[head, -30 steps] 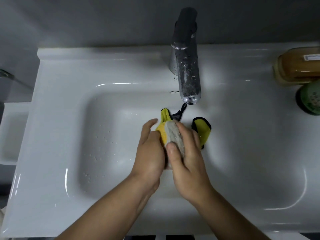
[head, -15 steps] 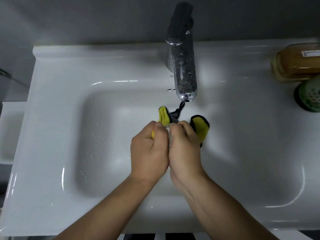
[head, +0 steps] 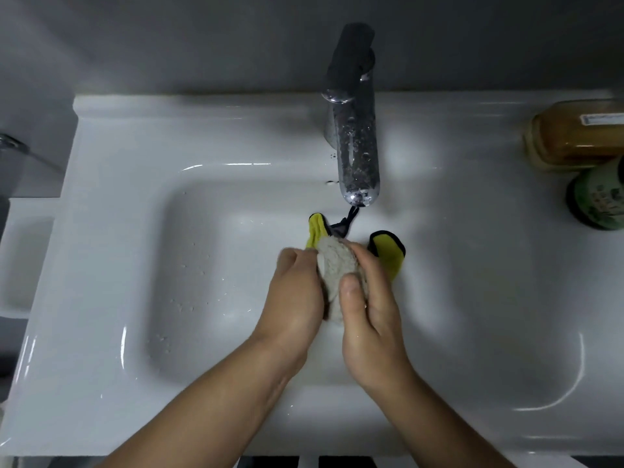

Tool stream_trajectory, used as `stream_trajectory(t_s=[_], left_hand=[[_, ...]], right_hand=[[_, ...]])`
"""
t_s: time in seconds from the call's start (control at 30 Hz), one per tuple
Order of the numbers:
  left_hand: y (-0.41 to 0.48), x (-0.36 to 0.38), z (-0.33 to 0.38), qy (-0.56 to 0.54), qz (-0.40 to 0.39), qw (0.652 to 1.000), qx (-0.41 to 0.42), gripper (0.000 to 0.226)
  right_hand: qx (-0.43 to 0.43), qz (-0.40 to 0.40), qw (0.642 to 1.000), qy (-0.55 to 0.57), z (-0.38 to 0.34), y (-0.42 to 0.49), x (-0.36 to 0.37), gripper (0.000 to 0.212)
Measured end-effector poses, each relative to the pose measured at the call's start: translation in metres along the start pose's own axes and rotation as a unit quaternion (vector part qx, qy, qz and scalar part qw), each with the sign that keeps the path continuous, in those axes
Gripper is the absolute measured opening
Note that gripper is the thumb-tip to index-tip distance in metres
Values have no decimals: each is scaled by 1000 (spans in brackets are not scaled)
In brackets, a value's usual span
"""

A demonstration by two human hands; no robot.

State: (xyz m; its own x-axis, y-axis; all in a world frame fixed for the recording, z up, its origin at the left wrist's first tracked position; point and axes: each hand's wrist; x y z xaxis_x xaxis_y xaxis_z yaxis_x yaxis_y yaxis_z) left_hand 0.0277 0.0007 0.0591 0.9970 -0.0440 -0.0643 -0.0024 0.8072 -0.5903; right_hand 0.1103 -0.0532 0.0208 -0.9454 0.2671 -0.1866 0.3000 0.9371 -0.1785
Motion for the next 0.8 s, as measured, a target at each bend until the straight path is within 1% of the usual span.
stream_trajectory(t_s=[0.03,0.07,0.13,0.17,0.23,0.3,0.4,0.5,0.6,0.63,0.7,0.8], left_hand=[[-2,0,-1,29,5,999,33,21],[-2,-1,-2,67,2,995,78,24],[-3,-3,-1,154,-19,974,166,38],[-3,-4,-1,182,-27,964,194,43],[-1,-4,-4,199,-21,951,238,43],[1,-4,-12,189,2,943,275,42],[4,-2,-21,172,17,940,294,39],[7,0,-25,155,26,942,297,36],[10,1,-29,152,39,941,301,35],[10,2,-29,152,41,941,299,34],[10,1,-28,161,37,941,295,34],[6,0,-19,176,29,942,284,31]], right_hand=[[12,7,1000,12,-4,1,1,35],[31,9,999,39,-9,2,4,31],[64,9,993,94,-14,5,7,23],[69,11,992,106,-17,7,8,20],[78,21,990,115,-20,10,10,18],[106,44,984,135,-22,13,11,23],[183,63,968,161,-22,19,15,31],[246,65,947,196,-18,26,21,21],[293,44,927,230,-17,30,20,18],[299,32,923,239,-19,30,18,18],[284,21,928,240,-21,25,14,26],[231,34,948,214,-18,13,4,18]])
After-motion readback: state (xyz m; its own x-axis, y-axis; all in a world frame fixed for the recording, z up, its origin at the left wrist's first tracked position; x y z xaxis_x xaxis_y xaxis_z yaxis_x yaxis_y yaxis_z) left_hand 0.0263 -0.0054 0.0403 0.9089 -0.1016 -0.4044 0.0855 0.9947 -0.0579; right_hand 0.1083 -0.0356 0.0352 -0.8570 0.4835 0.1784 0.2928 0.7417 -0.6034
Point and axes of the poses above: each hand's wrist, its own y-axis towards the middle knuckle, its own x-axis out of the palm, z = x × y, and after that the axes turned 5 degrees about x, right-handed
